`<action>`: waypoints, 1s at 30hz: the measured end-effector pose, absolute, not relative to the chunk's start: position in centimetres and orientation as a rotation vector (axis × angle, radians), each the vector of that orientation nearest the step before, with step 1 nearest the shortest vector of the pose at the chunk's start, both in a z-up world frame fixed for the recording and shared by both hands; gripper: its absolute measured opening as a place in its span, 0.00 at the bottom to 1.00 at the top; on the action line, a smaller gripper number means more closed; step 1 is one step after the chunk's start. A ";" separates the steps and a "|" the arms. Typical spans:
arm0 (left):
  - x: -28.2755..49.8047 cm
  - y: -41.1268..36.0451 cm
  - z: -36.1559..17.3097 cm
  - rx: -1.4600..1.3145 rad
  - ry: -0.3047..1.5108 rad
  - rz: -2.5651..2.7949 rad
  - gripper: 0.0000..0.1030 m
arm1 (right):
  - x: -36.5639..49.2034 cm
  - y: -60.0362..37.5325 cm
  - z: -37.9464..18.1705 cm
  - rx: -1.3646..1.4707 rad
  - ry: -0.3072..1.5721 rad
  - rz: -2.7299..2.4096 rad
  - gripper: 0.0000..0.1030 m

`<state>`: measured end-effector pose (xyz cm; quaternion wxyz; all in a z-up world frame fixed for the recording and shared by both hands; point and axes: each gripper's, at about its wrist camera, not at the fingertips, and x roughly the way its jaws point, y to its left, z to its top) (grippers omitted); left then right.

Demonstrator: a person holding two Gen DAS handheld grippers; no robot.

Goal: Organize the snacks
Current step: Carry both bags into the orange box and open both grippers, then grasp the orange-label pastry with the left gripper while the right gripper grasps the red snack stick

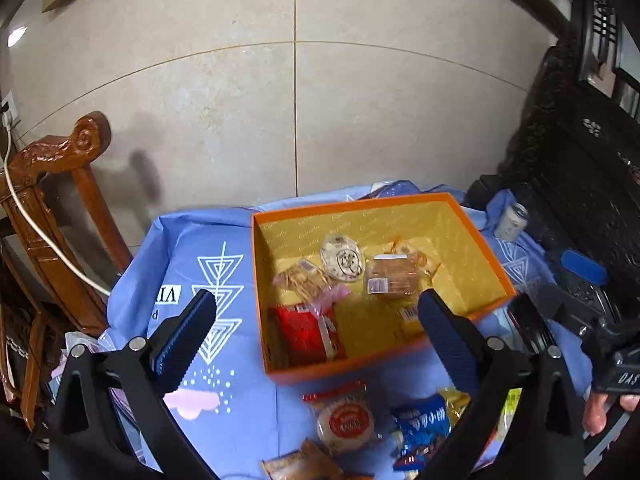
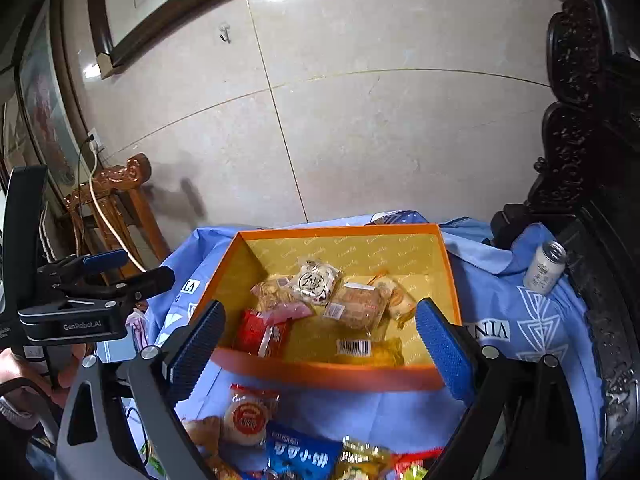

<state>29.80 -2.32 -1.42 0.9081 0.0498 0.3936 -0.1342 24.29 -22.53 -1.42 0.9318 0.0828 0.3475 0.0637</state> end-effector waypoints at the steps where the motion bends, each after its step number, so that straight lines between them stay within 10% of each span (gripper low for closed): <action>1: 28.8 -1.9 -1.4 0.101 0.807 -0.275 0.96 | 23.5 -22.7 -1.4 0.168 0.712 0.129 0.94; 30: 13.5 8.2 -11.0 0.048 0.953 -0.157 0.96 | 11.3 -19.4 -19.9 0.222 1.144 0.089 0.61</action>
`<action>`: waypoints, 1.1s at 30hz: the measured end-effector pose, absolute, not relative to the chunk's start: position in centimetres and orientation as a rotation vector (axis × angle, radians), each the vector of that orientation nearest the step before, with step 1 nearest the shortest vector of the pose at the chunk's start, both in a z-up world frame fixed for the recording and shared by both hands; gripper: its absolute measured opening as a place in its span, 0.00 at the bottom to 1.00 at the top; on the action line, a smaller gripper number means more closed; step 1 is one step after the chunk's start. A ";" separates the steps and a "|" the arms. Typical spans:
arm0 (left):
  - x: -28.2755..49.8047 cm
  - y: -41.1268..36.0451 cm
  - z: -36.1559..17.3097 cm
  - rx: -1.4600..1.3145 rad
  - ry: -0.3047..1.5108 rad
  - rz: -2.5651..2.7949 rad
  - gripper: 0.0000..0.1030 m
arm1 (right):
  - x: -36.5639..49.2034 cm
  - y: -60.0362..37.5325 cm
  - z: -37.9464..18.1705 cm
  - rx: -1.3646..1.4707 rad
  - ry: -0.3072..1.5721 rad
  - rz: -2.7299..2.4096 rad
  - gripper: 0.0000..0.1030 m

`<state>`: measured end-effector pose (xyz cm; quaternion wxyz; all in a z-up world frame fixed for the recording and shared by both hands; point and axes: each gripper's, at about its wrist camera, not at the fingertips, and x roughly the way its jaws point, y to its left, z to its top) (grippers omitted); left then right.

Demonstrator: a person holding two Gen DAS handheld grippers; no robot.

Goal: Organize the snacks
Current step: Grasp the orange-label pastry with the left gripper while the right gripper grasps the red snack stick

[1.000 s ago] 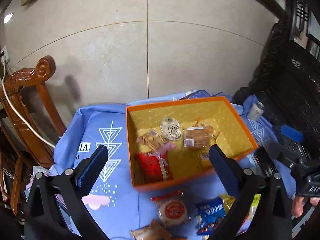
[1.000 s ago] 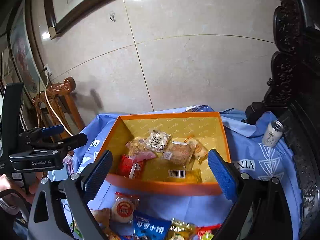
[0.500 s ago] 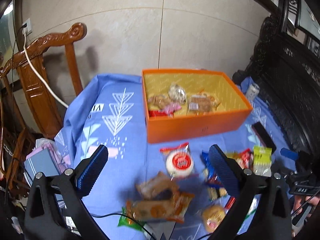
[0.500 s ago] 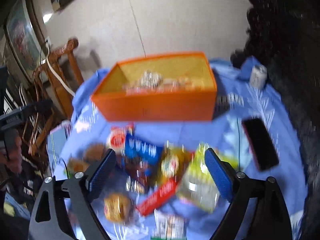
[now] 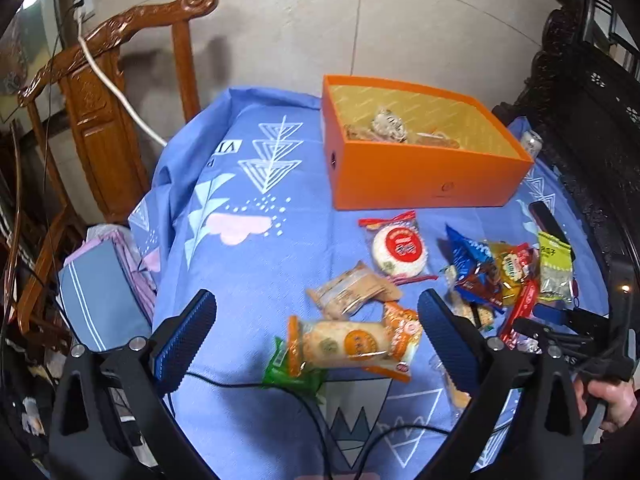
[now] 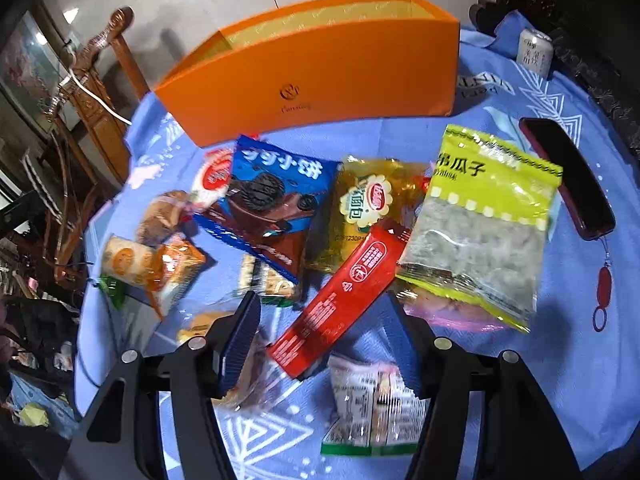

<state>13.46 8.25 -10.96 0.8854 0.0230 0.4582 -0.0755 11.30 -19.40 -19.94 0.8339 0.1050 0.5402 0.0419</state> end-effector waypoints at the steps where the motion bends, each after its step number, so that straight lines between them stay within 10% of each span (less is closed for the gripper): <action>1: 13.5 8.5 -11.2 0.047 0.958 -0.150 0.96 | 11.5 -19.5 -20.3 0.235 1.155 0.084 0.60; 10: 13.9 7.8 -14.4 0.132 1.012 -0.151 0.96 | 11.2 -19.8 -20.3 0.265 1.140 0.083 0.23; 30: 16.2 3.6 -24.0 0.237 1.193 -0.295 0.96 | 8.4 -20.1 -17.0 0.282 1.075 0.099 0.23; 33: 16.2 3.5 -24.6 0.216 1.201 -0.327 0.82 | 8.4 -20.1 -17.0 0.281 1.077 0.099 0.23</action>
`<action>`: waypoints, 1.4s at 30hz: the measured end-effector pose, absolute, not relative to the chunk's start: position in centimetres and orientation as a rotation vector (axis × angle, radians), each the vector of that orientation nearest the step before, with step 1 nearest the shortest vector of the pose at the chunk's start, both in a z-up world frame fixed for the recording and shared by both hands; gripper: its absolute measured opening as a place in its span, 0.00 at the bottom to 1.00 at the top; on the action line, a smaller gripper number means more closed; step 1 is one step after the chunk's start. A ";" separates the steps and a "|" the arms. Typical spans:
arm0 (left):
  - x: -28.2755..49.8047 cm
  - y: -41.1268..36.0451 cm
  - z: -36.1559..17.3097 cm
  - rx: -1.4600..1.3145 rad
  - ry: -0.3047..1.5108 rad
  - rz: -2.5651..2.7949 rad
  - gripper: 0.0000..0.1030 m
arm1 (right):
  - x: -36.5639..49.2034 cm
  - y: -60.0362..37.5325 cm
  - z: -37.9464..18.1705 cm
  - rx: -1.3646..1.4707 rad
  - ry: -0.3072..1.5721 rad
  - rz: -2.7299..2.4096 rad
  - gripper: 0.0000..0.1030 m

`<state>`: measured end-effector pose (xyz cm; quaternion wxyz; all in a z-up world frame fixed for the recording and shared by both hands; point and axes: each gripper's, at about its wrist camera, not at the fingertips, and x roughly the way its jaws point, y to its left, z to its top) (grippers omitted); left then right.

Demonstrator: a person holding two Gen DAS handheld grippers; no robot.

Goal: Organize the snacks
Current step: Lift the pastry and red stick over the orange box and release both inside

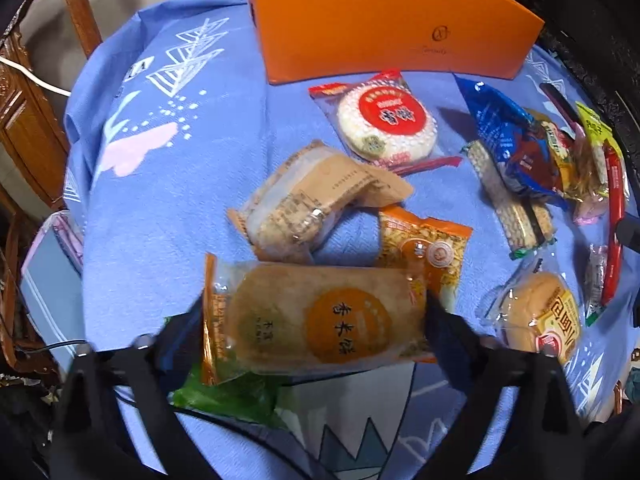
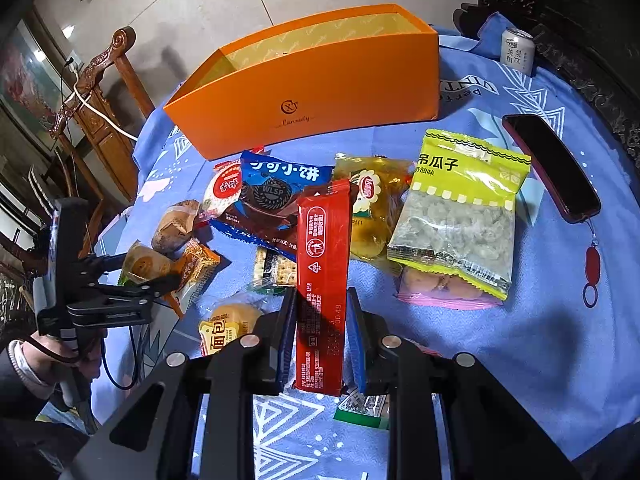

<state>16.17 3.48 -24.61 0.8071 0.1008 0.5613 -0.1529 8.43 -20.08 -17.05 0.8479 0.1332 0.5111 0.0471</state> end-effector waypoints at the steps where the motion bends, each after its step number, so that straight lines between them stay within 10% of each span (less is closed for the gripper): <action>1: 16.2 3.5 -24.5 0.201 1.201 -0.336 0.80 | 8.4 -20.1 -17.1 0.281 1.077 0.098 0.23; 42: 28.5 -2.9 -1.7 0.121 0.808 -0.327 0.77 | 22.4 -22.2 -2.1 0.169 0.726 0.142 0.23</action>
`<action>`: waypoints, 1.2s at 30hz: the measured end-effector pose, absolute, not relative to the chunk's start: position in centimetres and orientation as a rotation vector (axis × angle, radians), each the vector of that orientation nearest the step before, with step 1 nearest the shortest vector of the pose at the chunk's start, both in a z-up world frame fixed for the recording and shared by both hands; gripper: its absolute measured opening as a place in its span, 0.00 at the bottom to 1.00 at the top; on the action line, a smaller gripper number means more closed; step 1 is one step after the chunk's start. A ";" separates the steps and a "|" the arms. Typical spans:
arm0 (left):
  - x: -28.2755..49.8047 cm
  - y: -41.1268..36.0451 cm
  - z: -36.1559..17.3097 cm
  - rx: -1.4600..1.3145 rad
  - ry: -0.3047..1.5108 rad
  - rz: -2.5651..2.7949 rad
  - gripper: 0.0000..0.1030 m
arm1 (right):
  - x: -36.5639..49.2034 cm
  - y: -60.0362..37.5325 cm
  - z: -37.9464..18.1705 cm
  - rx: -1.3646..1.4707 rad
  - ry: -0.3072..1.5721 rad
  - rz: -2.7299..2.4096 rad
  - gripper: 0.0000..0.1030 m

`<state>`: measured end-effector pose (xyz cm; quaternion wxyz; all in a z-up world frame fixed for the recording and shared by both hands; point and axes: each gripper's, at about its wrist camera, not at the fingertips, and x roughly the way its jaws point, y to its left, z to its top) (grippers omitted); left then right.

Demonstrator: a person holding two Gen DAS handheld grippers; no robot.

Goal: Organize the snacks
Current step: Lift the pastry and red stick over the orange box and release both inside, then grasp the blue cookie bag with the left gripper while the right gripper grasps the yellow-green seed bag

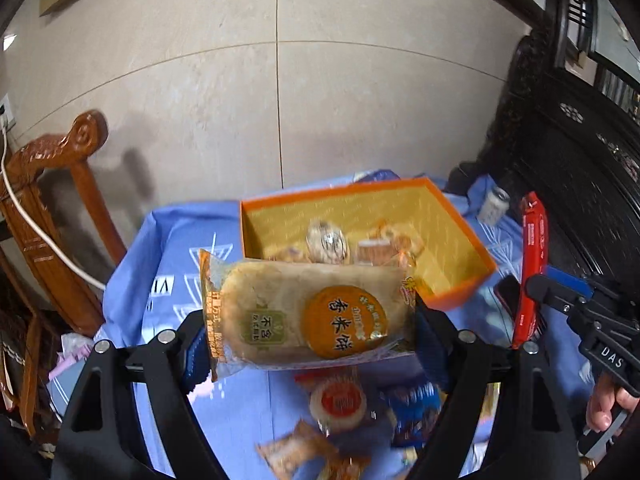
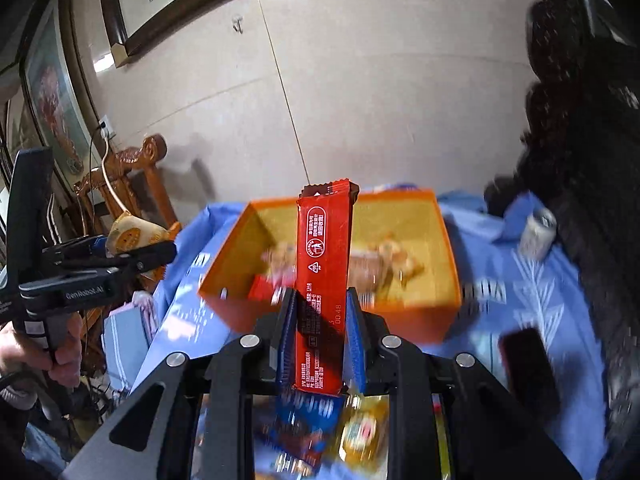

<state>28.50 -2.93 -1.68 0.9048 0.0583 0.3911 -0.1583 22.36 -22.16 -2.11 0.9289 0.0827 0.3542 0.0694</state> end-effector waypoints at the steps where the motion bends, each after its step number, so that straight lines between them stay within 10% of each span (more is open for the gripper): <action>1: 29.5 -3.4 -1.6 0.123 0.808 -0.320 0.77 | 23.7 -22.2 -2.0 0.169 0.724 0.144 0.23; 6: 33.9 -4.8 -1.9 0.132 0.810 -0.293 0.78 | 28.5 -22.7 -2.1 0.170 0.726 0.141 0.25; 10: 36.8 -5.2 -3.3 0.113 0.856 -0.218 0.96 | 31.6 -23.0 -3.0 0.175 0.756 0.081 0.90; 36: 27.6 -2.8 -4.6 0.144 0.886 -0.210 0.96 | 20.8 -23.3 -4.8 0.200 0.804 0.057 0.91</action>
